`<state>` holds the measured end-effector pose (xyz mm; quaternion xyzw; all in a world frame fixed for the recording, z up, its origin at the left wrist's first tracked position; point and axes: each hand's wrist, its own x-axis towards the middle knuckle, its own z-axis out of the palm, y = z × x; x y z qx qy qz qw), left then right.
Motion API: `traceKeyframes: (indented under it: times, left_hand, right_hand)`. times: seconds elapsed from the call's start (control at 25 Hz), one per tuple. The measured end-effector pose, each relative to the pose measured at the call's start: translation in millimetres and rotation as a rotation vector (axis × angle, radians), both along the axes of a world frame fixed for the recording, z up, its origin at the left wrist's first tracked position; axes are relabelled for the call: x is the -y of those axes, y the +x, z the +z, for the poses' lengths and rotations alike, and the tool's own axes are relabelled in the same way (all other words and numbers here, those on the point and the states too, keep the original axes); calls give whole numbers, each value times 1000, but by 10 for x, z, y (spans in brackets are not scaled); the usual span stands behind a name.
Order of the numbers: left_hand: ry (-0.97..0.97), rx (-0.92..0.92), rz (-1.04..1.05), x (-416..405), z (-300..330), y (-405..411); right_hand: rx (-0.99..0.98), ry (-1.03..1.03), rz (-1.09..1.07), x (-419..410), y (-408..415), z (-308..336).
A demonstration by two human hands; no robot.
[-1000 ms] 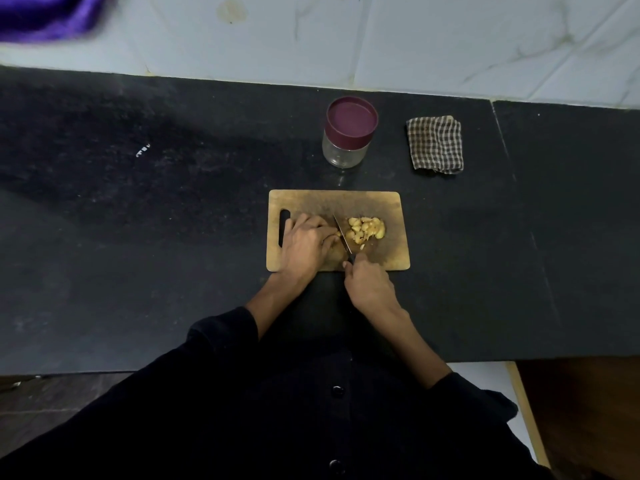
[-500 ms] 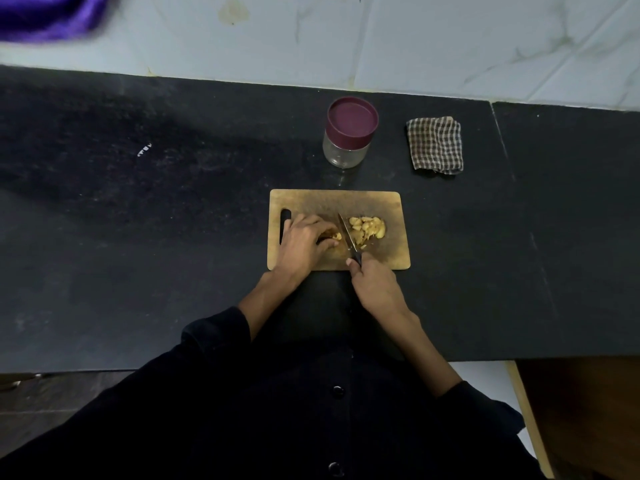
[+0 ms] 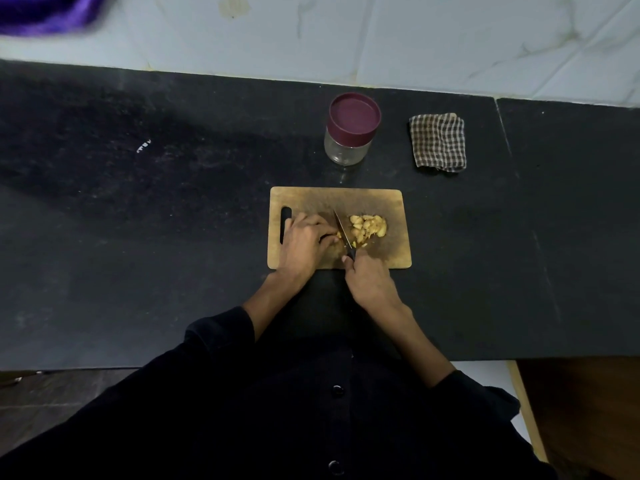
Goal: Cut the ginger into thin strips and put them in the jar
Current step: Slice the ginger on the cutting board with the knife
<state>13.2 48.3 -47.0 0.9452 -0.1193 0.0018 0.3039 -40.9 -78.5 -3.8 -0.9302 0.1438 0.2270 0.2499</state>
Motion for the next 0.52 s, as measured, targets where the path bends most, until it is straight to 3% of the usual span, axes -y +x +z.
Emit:
traceKeyframes:
  times: [0.52]
  left_hand:
    - [-91,-23,18,-22,-11,-19]
  right_hand:
    - [-21,27,-53,159,-296,42]
